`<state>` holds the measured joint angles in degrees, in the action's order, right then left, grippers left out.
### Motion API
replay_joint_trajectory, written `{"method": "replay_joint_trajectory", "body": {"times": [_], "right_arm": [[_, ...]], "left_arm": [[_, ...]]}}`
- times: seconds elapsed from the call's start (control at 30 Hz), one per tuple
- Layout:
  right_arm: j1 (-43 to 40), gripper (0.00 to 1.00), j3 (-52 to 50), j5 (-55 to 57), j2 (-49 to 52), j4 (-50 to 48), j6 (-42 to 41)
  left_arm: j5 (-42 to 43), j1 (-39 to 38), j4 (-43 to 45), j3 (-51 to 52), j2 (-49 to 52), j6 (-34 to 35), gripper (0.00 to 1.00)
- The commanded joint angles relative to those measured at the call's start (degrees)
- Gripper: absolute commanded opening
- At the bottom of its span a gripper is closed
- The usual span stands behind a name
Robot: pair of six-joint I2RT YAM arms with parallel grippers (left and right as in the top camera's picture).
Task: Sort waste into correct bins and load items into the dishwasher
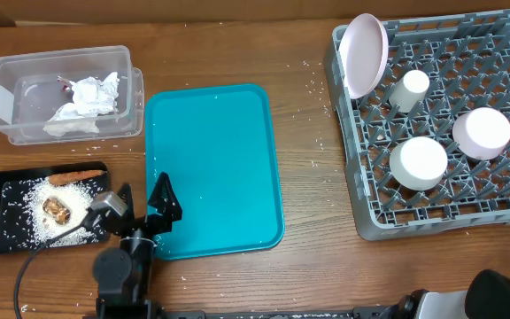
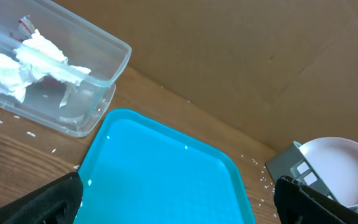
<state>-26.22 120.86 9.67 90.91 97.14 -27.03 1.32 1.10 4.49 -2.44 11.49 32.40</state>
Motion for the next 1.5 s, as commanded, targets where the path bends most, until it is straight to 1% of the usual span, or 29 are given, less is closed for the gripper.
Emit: {"method": "replay_joint_trajectory", "body": {"times": [0.0,0.07,0.13,0.2,0.3,0.43,0.47,0.53,0.63,1.47], "right_arm": [[-0.11,1.00,0.98,0.61,-0.04,-0.15,-0.46],[-0.11,1.00,0.98,0.59,-0.04,-0.15,-0.46],[-0.11,1.00,0.98,0.59,-0.04,-0.15,-0.46],[-0.11,1.00,0.98,0.61,-0.04,-0.15,-0.46],[-0.11,1.00,0.98,0.59,-0.04,-0.15,-0.46],[-0.11,1.00,0.98,0.61,-0.04,-0.15,-0.46],[-0.11,1.00,0.98,0.59,-0.04,-0.15,-0.46],[-0.11,1.00,0.98,0.59,-0.04,-0.17,-0.46],[-0.11,1.00,0.98,0.59,-0.04,-0.15,-0.46],[-0.11,1.00,0.98,0.59,-0.04,-0.17,-0.46]], "left_arm": [[-2.27,-0.31,-1.95,2.16,-6.25,-1.29,1.00],[-2.38,-0.31,-3.54,2.16,-8.94,-2.64,1.00],[-2.36,-0.33,-5.31,2.16,-11.47,-5.53,1.00],[-1.77,-0.35,-6.21,2.16,-11.32,-8.15,1.00],[-1.90,-0.31,-8.68,2.16,-11.30,-9.35,1.00],[-1.73,0.00,-8.81,2.16,-11.30,-14.97,1.00],[-1.70,0.35,-8.83,2.16,-11.32,-17.64,1.00],[-1.70,0.66,-8.83,2.16,-11.32,-20.87,1.00],[-1.75,0.85,-8.85,2.16,-11.30,-23.45,1.00],[-1.75,0.85,-8.81,2.16,-11.28,-23.63,1.00]]}}
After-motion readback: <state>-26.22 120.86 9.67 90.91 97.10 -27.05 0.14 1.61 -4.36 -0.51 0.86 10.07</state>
